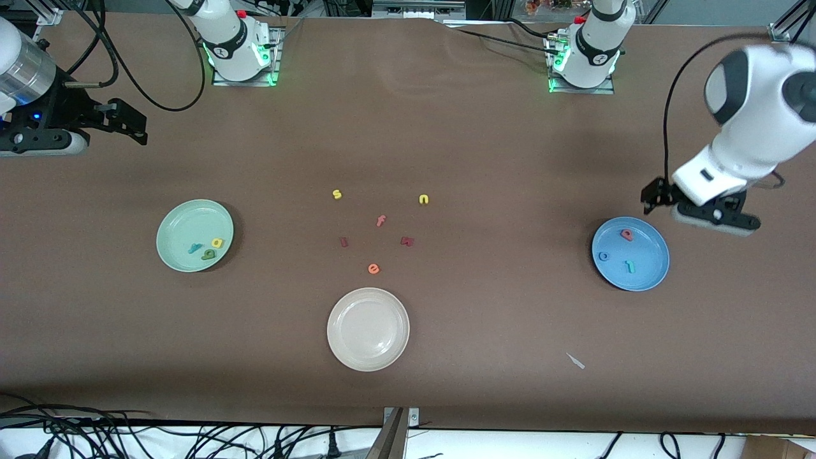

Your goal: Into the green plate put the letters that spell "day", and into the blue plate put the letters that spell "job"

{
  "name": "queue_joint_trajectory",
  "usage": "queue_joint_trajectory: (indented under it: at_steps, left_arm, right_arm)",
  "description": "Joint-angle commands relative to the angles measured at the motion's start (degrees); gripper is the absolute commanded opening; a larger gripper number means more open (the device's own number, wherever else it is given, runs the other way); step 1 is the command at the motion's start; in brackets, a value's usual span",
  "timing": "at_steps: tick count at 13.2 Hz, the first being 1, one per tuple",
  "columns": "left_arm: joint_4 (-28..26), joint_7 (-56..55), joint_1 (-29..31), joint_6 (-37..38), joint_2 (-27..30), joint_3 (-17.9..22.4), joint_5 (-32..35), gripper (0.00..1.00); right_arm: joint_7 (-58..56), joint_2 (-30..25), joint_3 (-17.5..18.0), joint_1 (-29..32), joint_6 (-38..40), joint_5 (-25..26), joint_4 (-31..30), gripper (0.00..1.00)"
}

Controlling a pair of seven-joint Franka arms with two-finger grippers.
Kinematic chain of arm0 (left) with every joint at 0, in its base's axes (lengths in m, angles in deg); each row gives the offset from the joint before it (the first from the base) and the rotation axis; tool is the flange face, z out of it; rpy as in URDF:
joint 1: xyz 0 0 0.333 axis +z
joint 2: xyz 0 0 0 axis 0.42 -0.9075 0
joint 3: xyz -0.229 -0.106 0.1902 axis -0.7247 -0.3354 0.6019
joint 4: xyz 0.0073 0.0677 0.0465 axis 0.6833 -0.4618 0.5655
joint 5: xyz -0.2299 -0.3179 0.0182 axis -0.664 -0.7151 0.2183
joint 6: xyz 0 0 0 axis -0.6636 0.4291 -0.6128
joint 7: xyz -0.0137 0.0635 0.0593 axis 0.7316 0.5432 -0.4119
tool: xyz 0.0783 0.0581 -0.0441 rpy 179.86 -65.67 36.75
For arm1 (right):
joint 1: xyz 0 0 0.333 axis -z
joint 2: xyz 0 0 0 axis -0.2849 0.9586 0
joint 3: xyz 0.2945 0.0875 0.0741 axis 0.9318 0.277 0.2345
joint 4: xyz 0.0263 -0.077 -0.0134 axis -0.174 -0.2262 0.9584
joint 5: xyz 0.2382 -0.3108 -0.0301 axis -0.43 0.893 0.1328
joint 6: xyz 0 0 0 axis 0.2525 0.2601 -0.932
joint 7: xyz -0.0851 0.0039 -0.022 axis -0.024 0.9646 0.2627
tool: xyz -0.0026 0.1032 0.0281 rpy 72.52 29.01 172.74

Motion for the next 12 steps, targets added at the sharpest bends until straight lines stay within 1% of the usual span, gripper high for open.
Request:
queue_joint_trajectory:
  at_steps: [1, 2, 3, 4, 5, 7, 9, 12]
  left_arm:
    - [9.5, -3.5, 0.0, 16.2, 3.3, -1.5, -1.1, 1.00]
    - [14.4, -3.7, -0.1, 21.2, 2.5, -1.6, -1.2, 1.00]
    - [17.5, -4.3, 0.0, 23.8, 2.3, -1.5, -1.7, 1.00]
    - [18.8, -4.6, -0.1, 24.6, 2.2, -1.3, -2.9, 1.00]
    - [19.5, -5.4, 0.0, 24.8, 1.9, -1.1, -4.4, 1.00]
    - [19.8, -7.5, -0.2, 24.8, 1.3, 1.1, -7.0, 1.00]
    - [19.8, -8.0, -0.2, 25.0, 1.2, 0.6, -7.6, 1.00]
    - [19.9, -8.0, -0.2, 31.1, 0.7, 0.6, -7.5, 1.00]
  right_arm:
    - [-0.5, -0.1, 0.3, -0.2, 1.6, 0.3, 1.0, 1.00]
    - [-0.5, 0.0, 0.3, -0.2, 1.6, 0.3, 1.0, 1.00]
    - [-0.4, 0.3, 0.3, -0.2, 1.6, 0.3, 0.9, 1.00]
    - [-0.5, 0.4, 0.3, -0.2, 1.6, 0.2, 1.0, 1.00]
    - [-0.6, 0.4, 0.3, -0.1, 1.7, 0.2, 1.0, 1.00]
    - [-0.5, 0.4, 0.3, -0.1, 1.7, 0.2, 1.0, 1.00]
    - [-0.6, 0.4, 0.2, -0.1, 1.8, 0.2, 0.9, 1.00]
    - [-0.5, 0.4, 0.2, 0.0, 2.0, 0.2, 0.9, 1.00]
